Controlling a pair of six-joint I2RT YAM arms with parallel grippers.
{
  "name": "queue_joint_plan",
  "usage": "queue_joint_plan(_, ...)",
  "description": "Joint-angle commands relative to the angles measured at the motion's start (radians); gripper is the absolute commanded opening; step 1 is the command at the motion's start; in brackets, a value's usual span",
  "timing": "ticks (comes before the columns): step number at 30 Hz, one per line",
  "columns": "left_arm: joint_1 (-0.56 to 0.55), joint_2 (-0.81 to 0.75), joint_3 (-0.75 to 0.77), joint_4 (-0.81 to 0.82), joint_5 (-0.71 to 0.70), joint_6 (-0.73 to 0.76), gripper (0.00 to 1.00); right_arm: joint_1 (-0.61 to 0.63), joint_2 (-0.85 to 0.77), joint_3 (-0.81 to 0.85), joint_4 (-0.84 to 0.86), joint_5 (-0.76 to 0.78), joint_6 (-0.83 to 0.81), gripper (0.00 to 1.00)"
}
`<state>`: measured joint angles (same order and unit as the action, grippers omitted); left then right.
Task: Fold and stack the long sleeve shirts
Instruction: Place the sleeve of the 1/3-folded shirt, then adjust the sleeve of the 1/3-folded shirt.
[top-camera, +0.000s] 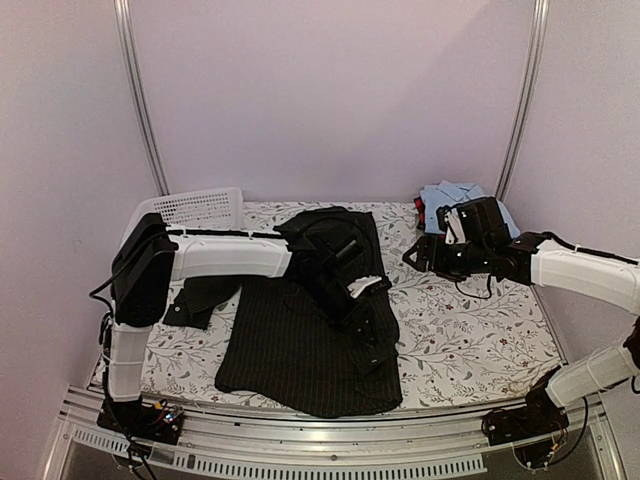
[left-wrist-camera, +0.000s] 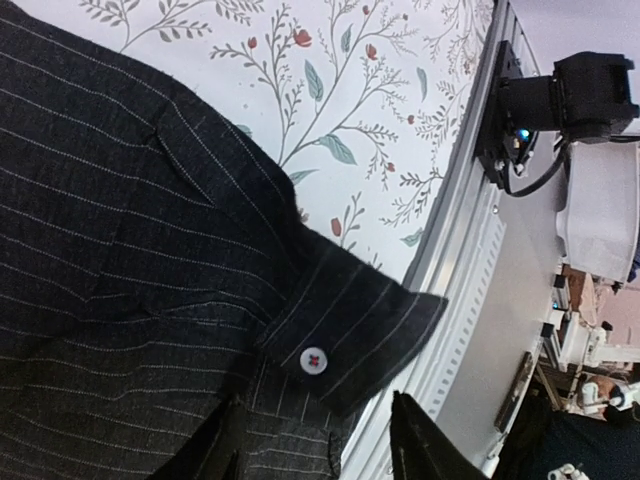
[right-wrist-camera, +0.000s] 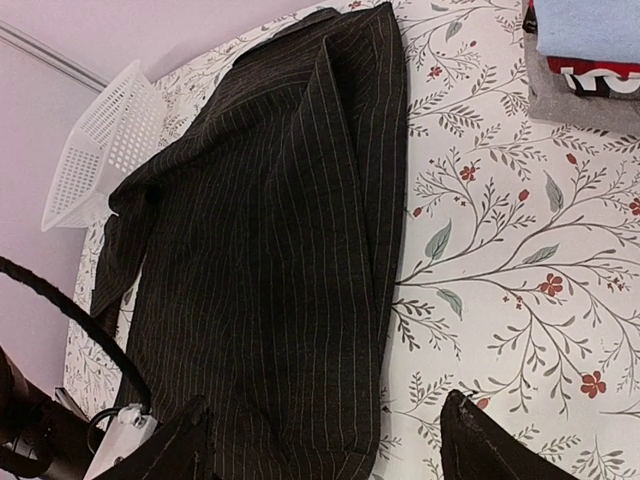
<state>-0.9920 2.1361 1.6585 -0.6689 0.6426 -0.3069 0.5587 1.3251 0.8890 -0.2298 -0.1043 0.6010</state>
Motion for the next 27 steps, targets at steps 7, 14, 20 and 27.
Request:
queue_joint_plan(7,0.058,-0.094,-0.075,0.105,-0.028,-0.072,0.47,0.111,-0.033,-0.049,-0.092,0.034,-0.013,0.68)
queue_joint_plan(14,0.189,-0.160,-0.264,0.248,-0.150,-0.228,0.45,0.330,-0.017,-0.056,-0.187,0.098,0.022,0.67)
queue_joint_plan(20,0.245,-0.145,-0.305,0.343,-0.137,-0.297,0.44,0.536,0.099,0.015,-0.273,0.158,0.061,0.65)
queue_joint_plan(27,0.258,-0.108,-0.309,0.390,-0.169,-0.353,0.44,0.654,0.300,0.159,-0.393,0.260,0.103,0.57)
